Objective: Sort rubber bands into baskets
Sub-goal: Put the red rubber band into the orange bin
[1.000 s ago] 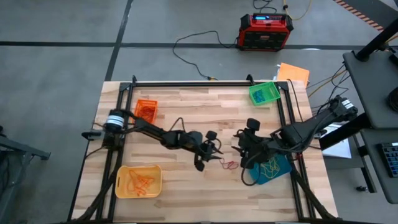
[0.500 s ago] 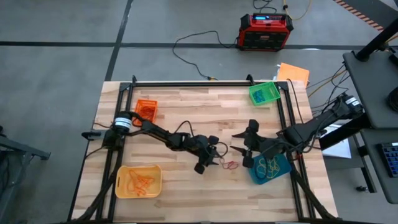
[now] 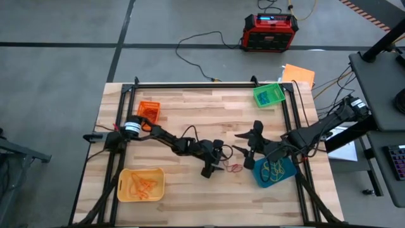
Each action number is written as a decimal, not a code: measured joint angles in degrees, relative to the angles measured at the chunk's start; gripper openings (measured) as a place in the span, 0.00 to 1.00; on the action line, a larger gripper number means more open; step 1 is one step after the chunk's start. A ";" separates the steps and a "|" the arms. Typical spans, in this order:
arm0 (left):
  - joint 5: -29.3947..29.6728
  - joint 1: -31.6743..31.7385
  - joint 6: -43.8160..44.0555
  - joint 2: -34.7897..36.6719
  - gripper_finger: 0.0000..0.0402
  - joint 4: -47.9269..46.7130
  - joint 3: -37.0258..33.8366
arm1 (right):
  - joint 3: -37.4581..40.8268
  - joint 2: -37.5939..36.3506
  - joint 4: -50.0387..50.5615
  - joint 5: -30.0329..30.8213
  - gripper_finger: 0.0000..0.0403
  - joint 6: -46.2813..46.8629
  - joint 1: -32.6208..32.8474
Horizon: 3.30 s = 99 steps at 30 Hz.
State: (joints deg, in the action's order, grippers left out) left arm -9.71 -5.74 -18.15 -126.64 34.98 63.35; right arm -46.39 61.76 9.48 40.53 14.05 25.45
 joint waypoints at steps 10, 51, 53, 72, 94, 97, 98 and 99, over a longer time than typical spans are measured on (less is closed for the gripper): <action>-3.04 1.19 2.07 -2.81 0.58 -0.34 2.80 | 0.04 -0.02 -0.28 0.03 0.50 0.48 0.00; 7.12 2.27 -0.97 19.45 0.00 0.19 -14.55 | -0.74 -1.55 6.97 15.05 0.49 3.98 -0.38; 10.45 2.29 -0.98 23.50 0.00 0.04 -17.49 | -0.74 -1.54 6.96 15.06 0.49 3.99 -0.98; 25.20 2.38 -0.85 47.52 0.00 -17.49 -23.44 | -0.02 3.99 6.49 14.97 0.49 6.13 -4.50; 53.36 18.38 33.00 70.34 0.00 -76.91 -13.93 | 0.33 4.04 6.53 14.97 0.49 5.98 -4.50; 53.33 21.54 34.08 70.26 0.00 -78.19 -14.09 | 0.37 4.04 6.51 14.97 0.49 5.96 -4.61; 53.23 22.55 33.79 69.91 0.00 -78.57 -14.20 | 0.41 4.04 6.53 14.97 0.49 5.96 -4.76; 53.12 23.59 33.74 69.40 0.00 -79.11 -14.29 | 0.45 4.04 6.51 14.98 0.49 5.96 -4.88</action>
State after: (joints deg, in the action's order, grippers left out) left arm 43.41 17.86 15.59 -57.25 -44.12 49.06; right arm -45.94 65.80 15.99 55.51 20.01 20.57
